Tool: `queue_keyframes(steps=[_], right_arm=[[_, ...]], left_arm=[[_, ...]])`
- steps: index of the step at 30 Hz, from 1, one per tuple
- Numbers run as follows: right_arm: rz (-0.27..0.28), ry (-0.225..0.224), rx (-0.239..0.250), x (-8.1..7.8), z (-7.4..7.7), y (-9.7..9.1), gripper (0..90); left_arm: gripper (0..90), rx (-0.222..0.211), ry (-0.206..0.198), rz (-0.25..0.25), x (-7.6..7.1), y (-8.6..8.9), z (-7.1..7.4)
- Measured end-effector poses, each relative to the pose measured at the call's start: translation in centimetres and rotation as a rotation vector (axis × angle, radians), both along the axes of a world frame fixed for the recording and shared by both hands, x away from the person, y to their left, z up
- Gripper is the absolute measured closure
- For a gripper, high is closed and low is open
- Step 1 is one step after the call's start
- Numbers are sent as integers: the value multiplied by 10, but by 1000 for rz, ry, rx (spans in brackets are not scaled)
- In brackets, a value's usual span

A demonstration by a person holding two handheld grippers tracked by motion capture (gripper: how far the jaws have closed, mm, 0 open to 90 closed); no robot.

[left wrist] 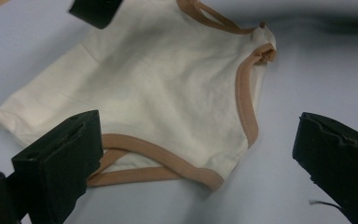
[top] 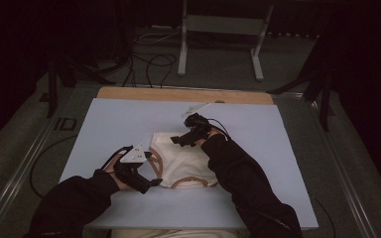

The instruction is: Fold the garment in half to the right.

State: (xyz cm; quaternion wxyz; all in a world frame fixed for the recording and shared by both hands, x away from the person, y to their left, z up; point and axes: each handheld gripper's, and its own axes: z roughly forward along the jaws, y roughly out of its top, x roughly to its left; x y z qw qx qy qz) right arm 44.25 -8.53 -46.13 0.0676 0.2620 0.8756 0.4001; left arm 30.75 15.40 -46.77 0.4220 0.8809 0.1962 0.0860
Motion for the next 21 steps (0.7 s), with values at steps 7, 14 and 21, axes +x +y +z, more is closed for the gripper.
queue_keyframes(steps=[7, 14, 21], right_arm=[[22, 6, -10, 0, -4, 12, 112], [44, 13, -15, 0, -9, 22, 112], [62, 20, -32, 0, -15, 29, 112]], left_arm=[[43, 25, 11, -28, -6, -7, -14], [76, 54, 3, -67, -10, -15, -24], [179, 128, -9, -132, -13, -21, -35]])
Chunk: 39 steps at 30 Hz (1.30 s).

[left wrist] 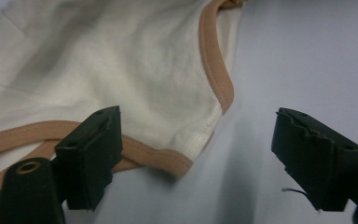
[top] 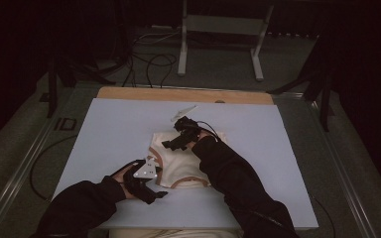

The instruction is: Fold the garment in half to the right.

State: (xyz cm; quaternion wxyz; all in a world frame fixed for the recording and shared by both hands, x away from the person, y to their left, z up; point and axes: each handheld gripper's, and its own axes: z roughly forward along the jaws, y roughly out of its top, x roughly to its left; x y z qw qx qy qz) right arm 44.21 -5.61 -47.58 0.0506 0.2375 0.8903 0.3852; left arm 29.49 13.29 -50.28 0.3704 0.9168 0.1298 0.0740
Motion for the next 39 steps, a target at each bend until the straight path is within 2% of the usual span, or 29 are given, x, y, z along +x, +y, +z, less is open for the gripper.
queue_keyframes(steps=[9, 14, 21, 26, 30, 34, 39], right_arm=[[7, 11, -1, 0, -4, 5, 112], [13, 11, -11, -1, -6, 6, 112], [13, 16, -13, -1, -7, 5, 112], [17, 16, -11, -1, -7, 6, 112], [16, 14, -14, -1, -8, 8, 112], [18, 12, -18, -1, -7, 9, 126], [28, -4, -22, 1, -8, 10, 131]], left_arm=[[355, 44, -13, -32, 1, 1, -8], [423, 64, -13, -48, 5, -1, -11], [530, 70, -12, -60, 9, -4, -10], [644, 80, -25, -74, 12, -5, -10], [741, 76, -19, -87, 13, -8, -11], [834, 62, -6, -64, 15, -10, -12], [866, 60, 0, -61, 16, -9, -12]])
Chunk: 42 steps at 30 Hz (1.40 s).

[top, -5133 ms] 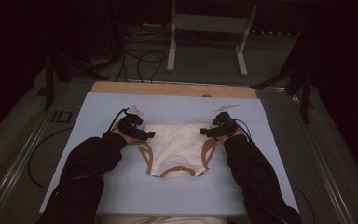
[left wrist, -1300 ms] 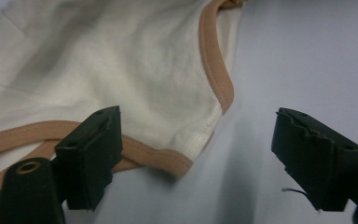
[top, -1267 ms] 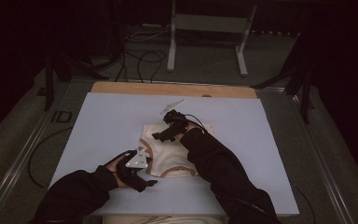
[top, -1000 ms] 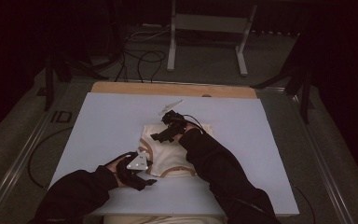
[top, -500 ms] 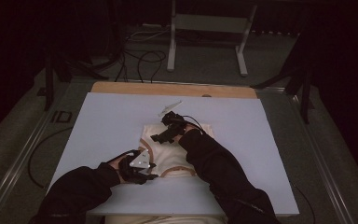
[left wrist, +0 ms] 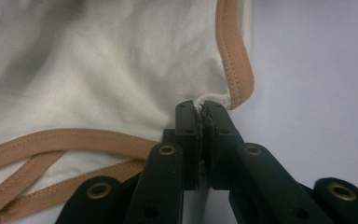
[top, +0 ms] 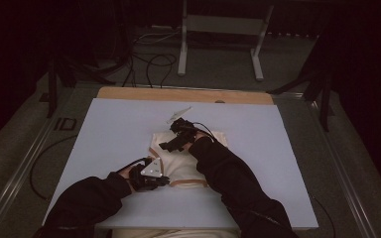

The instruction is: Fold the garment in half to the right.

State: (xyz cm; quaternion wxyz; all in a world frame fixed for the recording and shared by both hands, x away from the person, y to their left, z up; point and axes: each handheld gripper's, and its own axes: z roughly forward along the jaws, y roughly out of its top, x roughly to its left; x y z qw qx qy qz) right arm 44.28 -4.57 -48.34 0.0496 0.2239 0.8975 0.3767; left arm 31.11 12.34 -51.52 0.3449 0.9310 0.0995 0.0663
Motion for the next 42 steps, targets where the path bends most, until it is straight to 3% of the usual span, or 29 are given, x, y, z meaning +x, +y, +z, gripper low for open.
queue_keyframes(steps=[7, 12, 17, 22, 27, 32, 42], right_arm=[[-3, 2, 1, 5, 0, 8, 133], [-8, 12, -34, 10, 2, 22, 130], [-12, 34, -40, 16, 0, 31, 141], [-23, 22, -44, 25, 0, 45, 282], [-31, 13, -54, 28, 0, 55, 357], [-32, 0, -103, 30, -6, 69, 452], [-42, 12, -163, 36, -18, 71, 580]], left_arm=[[872, -10, 11, 6, 1, 1, -1], [872, -6, 7, 6, 0, 0, 0], [872, -8, 7, 7, 0, 0, 0], [872, -3, 5, 4, 0, 0, 0], [873, -2, 2, 3, 0, 0, 0], [873, 1, -3, 3, 0, 0, 0], [873, -5, 4, 8, -1, 0, 0]])
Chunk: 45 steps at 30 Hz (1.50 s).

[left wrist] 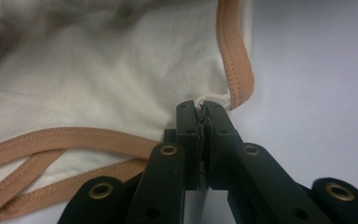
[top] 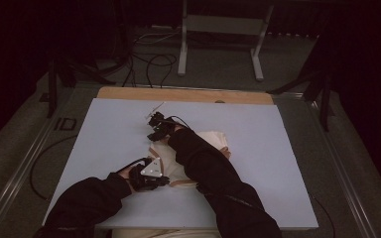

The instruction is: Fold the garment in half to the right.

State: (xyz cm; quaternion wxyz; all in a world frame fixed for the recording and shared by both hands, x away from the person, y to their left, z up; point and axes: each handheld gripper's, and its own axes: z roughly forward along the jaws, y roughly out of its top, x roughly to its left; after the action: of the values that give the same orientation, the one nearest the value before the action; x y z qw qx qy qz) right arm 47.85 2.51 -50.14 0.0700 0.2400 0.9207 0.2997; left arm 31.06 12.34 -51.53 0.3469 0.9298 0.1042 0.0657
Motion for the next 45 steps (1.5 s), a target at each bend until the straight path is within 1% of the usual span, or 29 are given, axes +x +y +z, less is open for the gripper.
queue_keyframes(steps=[1, 2, 3, 4, 5, 6, 7, 8, 9, 10, 15, 16, 17, 18, 21, 22, 23, 24, 25, 27, 28, 31, 35, 39, 41, 42, 45], right_arm=[[0, 0, 0, 0, 0, 0, 580], [3, -2, -17, 0, -2, 1, 629], [3, -2, -17, 0, -2, 1, 629], [16, -6, -38, -1, -3, 1, 674], [16, -6, -38, -1, -3, 1, 674], [22, -10, -54, -2, -3, 1, 754], [22, -10, -54, -2, -3, 1, 754], [20, -12, -63, -1, -3, 1, 832], [20, -12, -63, -1, -3, 1, 832], [18, -11, -68, -1, -2, 1, 864], [18, -12, -56, -1, 1, -1, 874], [16, -16, -57, -2, 3, -2, 876], [16, -16, -57, -2, 3, -2, 876], [18, -22, -48, -2, 4, -3, 877], [19, -21, -46, -3, 6, -4, 878], [25, -27, -35, -3, 8, -6, 879], [25, -27, -35, -3, 8, -6, 879], [28, -38, -29, -5, 11, -8, 879], [29, -37, -24, -5, 12, -9, 880], [30, -41, -19, -5, 14, -10, 879], [30, -46, -19, -6, 17, -12, 880], [29, -51, -12, -6, 20, -14, 880], [30, -62, -5, -7, 25, -18, 880], [28, -76, 5, -8, 33, -23, 880], [30, -81, 7, -8, 34, -25, 880], [27, -86, 14, -10, 38, -28, 880], [27, -94, 21, -10, 42, -32, 880]], left_arm=[[873, 0, 0, 0, 0, 0, 0], [873, -4, 5, 2, 0, 0, 0], [873, -4, 5, 2, 0, 0, 0], [873, -2, 3, 2, 0, 0, 0], [873, -2, 3, 2, 0, 0, 0], [873, -4, 5, 3, 0, 0, 0], [873, -5, 5, 3, 0, 0, 0], [873, -3, 4, 3, 0, 0, 0], [873, -3, 4, 3, 0, 0, 0], [873, -2, 3, 2, 0, 0, 0], [873, -3, 6, 4, 1, 0, 0], [873, 6, 5, -1, 1, 0, 1], [874, 6, 5, -1, 1, 0, 1], [874, 12, 0, -4, 0, 0, 1], [874, 10, 1, -4, 0, 0, 2], [874, 14, -4, -8, -1, 0, 3], [874, 14, -4, -8, -1, 0, 3], [874, 15, -7, -11, -1, 0, 4], [874, 17, -10, -12, -2, -1, 4], [874, 8, -9, -10, -2, -1, 6], [875, 3, -8, -6, -1, -1, 8], [874, 5, -11, -11, -1, -1, 10], [874, -4, -13, -10, 0, -2, 14], [874, 2, -20, -20, 0, -2, 18], [874, -5, -18, -16, -1, -3, 20], [874, -12, -22, -15, -1, -3, 22], [874, -14, -26, -18, -1, -4, 25]])
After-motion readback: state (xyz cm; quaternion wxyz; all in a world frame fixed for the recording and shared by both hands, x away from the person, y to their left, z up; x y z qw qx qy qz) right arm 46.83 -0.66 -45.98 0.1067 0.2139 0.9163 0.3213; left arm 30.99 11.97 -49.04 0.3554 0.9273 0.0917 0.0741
